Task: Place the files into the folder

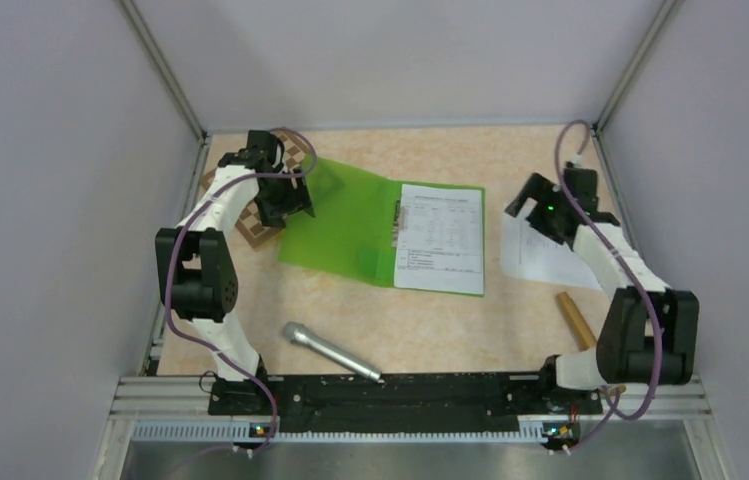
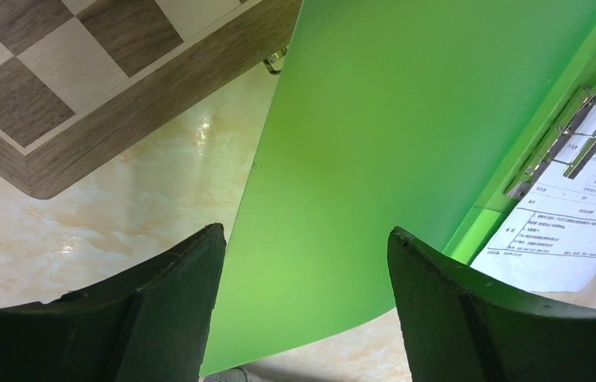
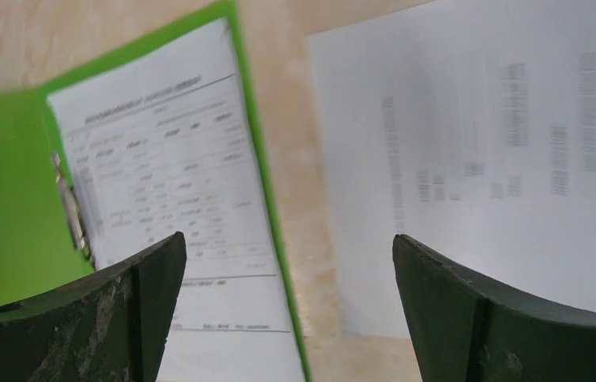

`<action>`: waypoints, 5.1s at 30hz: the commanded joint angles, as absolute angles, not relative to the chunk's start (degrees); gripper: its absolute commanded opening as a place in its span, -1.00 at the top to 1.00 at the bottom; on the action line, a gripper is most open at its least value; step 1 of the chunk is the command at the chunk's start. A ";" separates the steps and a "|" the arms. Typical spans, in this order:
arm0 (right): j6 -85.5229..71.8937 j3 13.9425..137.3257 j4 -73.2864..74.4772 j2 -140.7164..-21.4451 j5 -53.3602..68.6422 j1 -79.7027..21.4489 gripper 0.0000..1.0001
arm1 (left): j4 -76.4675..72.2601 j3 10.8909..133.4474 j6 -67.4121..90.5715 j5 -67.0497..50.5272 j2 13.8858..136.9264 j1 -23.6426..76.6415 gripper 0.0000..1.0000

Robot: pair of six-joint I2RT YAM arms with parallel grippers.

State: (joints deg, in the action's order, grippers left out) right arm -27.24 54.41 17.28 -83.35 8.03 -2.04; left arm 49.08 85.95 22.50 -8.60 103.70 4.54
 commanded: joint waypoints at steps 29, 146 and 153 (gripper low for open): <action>-40.15 31.91 -1.52 -79.50 13.12 32.96 -0.97 | 41.91 92.29 28.53 -13.24 92.29 23.90 -0.60; -42.18 49.54 -3.23 -99.42 13.76 19.91 -0.98 | -22.06 127.79 69.45 -30.80 149.61 40.34 -0.57; -42.37 47.84 -3.00 -98.84 14.68 20.30 -0.98 | -20.93 135.16 72.37 -24.50 157.33 43.17 -0.60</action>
State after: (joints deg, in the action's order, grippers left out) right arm -43.29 49.19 -5.17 -97.43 15.68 19.55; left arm -16.71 131.09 69.73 -28.58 155.65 41.28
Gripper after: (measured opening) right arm 0.988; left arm 0.797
